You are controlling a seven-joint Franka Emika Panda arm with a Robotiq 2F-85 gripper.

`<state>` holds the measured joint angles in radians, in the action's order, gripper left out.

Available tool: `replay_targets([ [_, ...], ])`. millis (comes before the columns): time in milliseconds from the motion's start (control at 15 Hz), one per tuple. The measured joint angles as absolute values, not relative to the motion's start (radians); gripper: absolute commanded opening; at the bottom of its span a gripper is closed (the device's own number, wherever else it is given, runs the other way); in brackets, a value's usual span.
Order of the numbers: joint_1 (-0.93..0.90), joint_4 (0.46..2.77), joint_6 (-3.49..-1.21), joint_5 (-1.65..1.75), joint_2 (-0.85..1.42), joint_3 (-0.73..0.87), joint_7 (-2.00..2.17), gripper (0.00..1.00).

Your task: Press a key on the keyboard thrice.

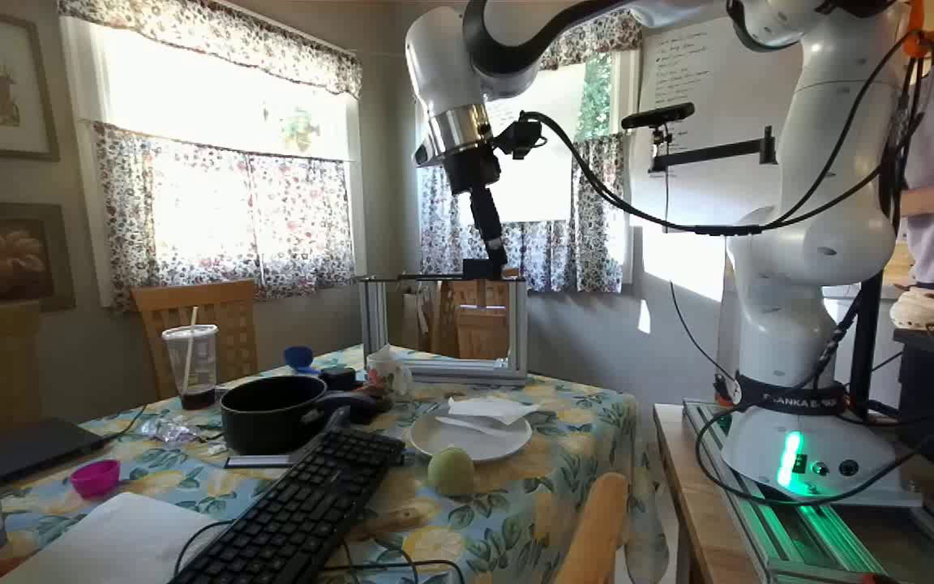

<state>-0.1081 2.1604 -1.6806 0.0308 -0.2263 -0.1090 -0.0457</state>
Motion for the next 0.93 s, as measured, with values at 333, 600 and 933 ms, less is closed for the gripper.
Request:
replay_targets([
  [333,-0.108,2.16,-1.681,0.031,-0.226,-0.109,-0.046,1.0],
  [600,-0.108,2.16,-1.681,0.031,-0.226,-0.109,-0.046,1.0],
  [933,-0.111,2.16,-1.719,0.028,-0.21,-0.116,-0.024,1.0],
])
